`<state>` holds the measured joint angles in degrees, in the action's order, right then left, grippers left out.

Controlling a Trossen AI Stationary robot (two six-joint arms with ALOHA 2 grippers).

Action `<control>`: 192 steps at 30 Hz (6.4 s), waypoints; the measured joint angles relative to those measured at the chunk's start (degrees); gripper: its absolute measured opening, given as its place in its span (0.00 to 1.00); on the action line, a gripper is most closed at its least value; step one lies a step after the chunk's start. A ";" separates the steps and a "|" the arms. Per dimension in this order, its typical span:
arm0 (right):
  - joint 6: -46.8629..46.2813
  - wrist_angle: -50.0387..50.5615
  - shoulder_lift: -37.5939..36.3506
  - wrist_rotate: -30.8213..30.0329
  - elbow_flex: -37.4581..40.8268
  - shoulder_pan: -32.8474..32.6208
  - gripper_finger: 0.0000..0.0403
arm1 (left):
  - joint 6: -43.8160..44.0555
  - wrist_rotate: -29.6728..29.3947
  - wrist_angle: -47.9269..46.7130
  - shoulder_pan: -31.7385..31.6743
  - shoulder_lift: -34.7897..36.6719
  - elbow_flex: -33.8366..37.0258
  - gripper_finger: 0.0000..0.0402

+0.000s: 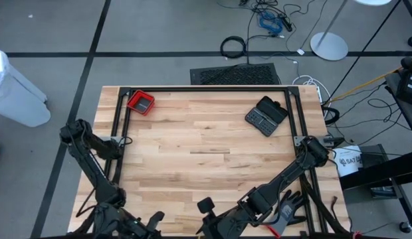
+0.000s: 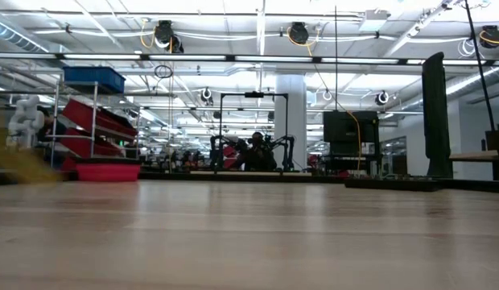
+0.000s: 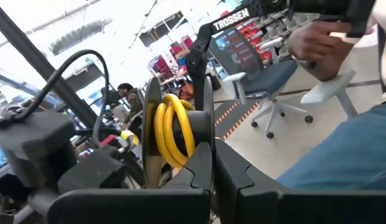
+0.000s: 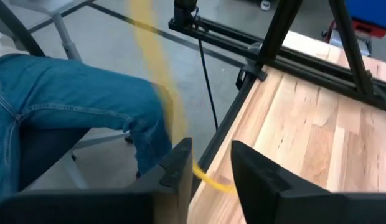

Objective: Coil cords
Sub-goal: Coil the yellow cable wire onto the spool

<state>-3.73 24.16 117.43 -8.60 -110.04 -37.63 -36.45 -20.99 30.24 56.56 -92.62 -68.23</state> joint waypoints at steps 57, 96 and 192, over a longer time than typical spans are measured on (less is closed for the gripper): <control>-6.35 -23.60 11.69 22.08 0.00 4.42 0.51 | 10.21 -8.48 -0.60 5.35 4.37 -0.11 0.00; -8.83 -26.01 12.63 23.71 -0.02 5.42 0.39 | 8.64 -11.21 -0.76 5.35 4.37 -0.09 0.00; 5.66 -19.61 6.54 -19.79 -0.02 3.47 0.00 | 22.70 20.48 -11.88 -4.52 1.86 1.90 0.00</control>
<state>1.93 4.55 123.96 -28.39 -110.06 -34.16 -13.75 -0.51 18.35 52.04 -90.76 -66.32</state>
